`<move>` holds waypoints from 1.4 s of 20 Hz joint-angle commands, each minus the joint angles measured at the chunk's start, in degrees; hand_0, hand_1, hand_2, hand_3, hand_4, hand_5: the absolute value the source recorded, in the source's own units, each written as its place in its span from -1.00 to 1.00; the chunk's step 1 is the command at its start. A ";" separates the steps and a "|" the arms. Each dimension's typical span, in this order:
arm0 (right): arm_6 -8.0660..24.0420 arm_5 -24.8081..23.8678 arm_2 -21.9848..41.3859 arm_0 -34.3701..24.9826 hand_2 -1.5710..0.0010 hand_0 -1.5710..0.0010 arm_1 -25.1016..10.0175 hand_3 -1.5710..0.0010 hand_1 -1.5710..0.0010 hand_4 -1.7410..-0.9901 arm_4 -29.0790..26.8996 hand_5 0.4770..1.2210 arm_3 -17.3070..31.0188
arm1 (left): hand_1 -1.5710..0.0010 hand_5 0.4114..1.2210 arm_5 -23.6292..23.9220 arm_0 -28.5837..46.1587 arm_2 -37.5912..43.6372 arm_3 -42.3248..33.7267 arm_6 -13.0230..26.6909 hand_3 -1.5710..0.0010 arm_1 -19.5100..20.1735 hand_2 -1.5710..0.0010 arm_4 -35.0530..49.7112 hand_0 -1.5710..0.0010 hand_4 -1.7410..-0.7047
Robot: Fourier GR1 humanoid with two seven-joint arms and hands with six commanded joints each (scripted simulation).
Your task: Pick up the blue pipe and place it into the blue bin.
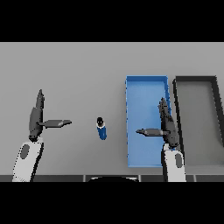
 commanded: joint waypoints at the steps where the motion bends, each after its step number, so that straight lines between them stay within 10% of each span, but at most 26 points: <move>1: 0.06 0.02 -0.17 -0.08 1.00 1.00 -0.16 1.00 1.00 0.43 -0.14 -0.59 0.06 | 1.00 -0.55 0.13 -0.10 -0.10 -0.03 -0.17 1.00 -0.16 1.00 -0.09 1.00 0.50; 6: -0.29 1.40 -1.72 -0.44 1.00 1.00 -1.75 1.00 1.00 0.43 -1.74 -0.59 0.94 | 1.00 -0.55 1.34 -1.34 -1.27 -0.28 0.83 1.00 -1.36 1.00 -1.24 1.00 0.50; 9: -9.07 2.83 1.82 4.70 1.00 1.00 -9.03 1.00 1.00 0.45 6.82 -0.60 -4.37 | 1.00 -0.56 -10.24 2.33 -3.48 0.64 -7.22 1.00 6.51 1.00 -2.16 1.00 0.51; 19: -7.33 3.32 2.94 4.94 1.00 1.00 -10.27 1.00 1.00 0.50 8.48 -0.63 -5.72 | 1.00 -0.66 -22.31 5.64 -8.00 -5.76 -9.02 1.00 12.52 1.00 -0.37 1.00 0.38; 28: -4.81 3.25 3.17 4.82 1.00 1.00 -9.83 1.00 1.00 0.45 8.44 -0.63 -6.49 | 1.00 -0.90 -25.27 4.64 -18.67 -8.59 -2.26 1.00 6.53 1.00 -5.81 1.00 0.16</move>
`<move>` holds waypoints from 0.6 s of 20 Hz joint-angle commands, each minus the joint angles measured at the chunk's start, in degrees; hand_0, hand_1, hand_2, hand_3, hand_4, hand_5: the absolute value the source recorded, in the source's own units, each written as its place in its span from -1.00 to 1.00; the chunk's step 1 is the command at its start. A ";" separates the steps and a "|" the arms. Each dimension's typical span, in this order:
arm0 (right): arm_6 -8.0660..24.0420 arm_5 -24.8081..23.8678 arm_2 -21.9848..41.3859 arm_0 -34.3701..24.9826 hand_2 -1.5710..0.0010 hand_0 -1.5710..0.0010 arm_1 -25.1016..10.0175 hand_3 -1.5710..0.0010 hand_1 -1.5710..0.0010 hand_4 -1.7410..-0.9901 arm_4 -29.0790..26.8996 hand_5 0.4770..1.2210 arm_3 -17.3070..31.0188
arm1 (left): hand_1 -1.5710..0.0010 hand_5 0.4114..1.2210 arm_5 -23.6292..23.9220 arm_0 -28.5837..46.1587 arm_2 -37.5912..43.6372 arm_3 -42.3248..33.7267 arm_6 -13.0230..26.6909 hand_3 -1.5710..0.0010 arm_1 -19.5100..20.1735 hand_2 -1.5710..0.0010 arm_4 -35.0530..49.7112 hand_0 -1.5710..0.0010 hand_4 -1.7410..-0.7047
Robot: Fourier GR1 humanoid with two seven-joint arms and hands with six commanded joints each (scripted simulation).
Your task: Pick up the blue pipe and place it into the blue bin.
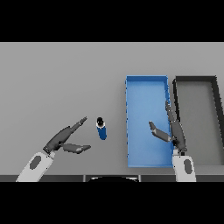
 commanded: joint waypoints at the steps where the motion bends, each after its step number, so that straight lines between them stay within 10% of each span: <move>1: -0.45 0.07 0.06 0.32 1.00 1.00 0.02 1.00 1.00 0.43 -0.08 -0.62 -0.48 | 1.00 -0.90 0.11 -0.29 -1.00 0.19 0.18 1.00 -1.33 1.00 -0.51 1.00 0.15; 12: -1.84 0.25 -0.39 1.56 1.00 1.00 0.01 1.00 1.00 0.40 -0.23 -0.57 0.16 | 1.00 -0.91 3.28 -8.50 -4.50 13.02 -2.42 1.00 -14.11 1.00 -6.35 1.00 0.24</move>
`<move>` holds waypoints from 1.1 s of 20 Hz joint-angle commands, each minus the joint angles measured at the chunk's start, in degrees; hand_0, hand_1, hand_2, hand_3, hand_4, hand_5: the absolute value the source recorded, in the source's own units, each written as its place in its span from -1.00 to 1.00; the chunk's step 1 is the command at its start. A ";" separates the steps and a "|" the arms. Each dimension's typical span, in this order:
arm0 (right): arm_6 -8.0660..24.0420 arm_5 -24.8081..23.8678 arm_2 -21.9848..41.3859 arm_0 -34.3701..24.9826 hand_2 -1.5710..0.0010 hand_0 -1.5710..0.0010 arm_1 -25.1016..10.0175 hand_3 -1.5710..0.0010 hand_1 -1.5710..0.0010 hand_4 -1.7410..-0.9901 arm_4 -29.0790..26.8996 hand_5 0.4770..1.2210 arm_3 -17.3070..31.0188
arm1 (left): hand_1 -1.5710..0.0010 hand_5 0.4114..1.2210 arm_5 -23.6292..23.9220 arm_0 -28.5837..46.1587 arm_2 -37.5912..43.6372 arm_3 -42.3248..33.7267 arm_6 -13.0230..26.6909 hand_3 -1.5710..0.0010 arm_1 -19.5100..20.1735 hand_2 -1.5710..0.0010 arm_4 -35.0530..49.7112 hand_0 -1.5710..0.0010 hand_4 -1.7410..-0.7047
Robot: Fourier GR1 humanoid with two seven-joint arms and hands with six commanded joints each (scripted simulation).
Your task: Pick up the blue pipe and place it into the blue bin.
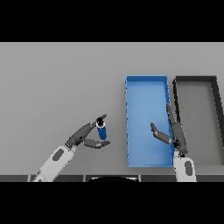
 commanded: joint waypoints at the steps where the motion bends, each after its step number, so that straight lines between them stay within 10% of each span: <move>1: -0.60 0.25 -0.13 0.00 1.00 1.00 -0.10 1.00 1.00 0.39 -0.37 -0.56 -0.16 | 1.00 -0.94 0.33 -0.58 -0.19 0.97 0.35 1.00 -0.36 1.00 -0.72 1.00 0.28; 7: -0.09 0.18 -0.74 0.21 1.00 1.00 -1.04 1.00 1.00 0.42 -0.43 -0.53 -0.93 | 1.00 -0.87 0.61 -2.08 -0.66 5.30 -1.58 1.00 -4.82 1.00 -0.64 1.00 0.22; 10: -0.90 0.45 -0.69 0.39 1.00 1.00 -0.76 1.00 1.00 0.39 -0.78 -0.52 -0.61 | 0.80 -0.50 0.43 -2.11 0.75 5.98 -2.86 0.65 -7.50 0.61 2.48 0.99 -0.04; 14: -0.59 0.21 -0.68 -0.09 1.00 1.00 -0.66 1.00 1.00 0.38 -0.55 -0.51 -0.29 | -0.17 0.39 0.43 -1.21 0.91 6.20 -3.07 -0.31 -9.21 -0.28 3.51 -0.01 -0.53; 22: 1.20 0.50 -0.69 -1.45 1.00 1.00 -0.49 1.00 1.00 0.40 -1.21 -0.59 -0.26 | -0.86 0.90 2.38 -0.44 0.10 2.98 -7.14 -0.87 -10.89 -0.88 0.25 -0.83 -0.50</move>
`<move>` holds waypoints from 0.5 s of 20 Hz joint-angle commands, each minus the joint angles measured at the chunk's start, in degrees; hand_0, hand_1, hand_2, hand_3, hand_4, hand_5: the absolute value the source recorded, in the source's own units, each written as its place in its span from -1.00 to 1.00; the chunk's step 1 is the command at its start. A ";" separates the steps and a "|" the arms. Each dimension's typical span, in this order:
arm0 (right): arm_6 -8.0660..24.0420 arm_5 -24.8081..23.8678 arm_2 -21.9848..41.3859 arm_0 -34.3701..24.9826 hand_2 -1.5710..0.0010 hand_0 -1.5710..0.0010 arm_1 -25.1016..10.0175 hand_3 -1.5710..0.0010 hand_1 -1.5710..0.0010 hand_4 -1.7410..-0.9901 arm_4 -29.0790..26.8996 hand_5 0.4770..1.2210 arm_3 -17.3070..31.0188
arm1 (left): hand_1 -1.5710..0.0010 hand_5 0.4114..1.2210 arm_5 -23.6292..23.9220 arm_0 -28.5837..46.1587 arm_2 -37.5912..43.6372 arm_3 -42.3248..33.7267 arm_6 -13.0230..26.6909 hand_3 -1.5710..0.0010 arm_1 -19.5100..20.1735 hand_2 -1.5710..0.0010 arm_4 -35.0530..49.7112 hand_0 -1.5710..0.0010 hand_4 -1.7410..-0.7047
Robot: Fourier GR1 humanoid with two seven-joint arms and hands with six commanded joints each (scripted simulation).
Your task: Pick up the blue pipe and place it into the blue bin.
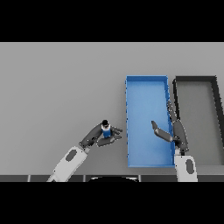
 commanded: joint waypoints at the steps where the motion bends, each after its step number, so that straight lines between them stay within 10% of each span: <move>1: -0.45 0.36 0.08 0.24 1.00 1.00 0.24 1.00 1.00 0.39 -0.41 -0.59 0.13 | -0.89 0.92 0.44 -0.19 0.19 -1.22 0.33 -0.90 -0.26 -0.90 -0.27 -0.87 -0.49; 10: -0.82 -0.35 0.26 0.17 1.00 1.00 -0.31 1.00 1.00 0.50 1.43 -0.55 0.48 | -0.98 0.99 -3.41 -4.45 1.88 -9.95 3.84 -0.99 -1.79 -0.99 0.95 -0.98 -0.47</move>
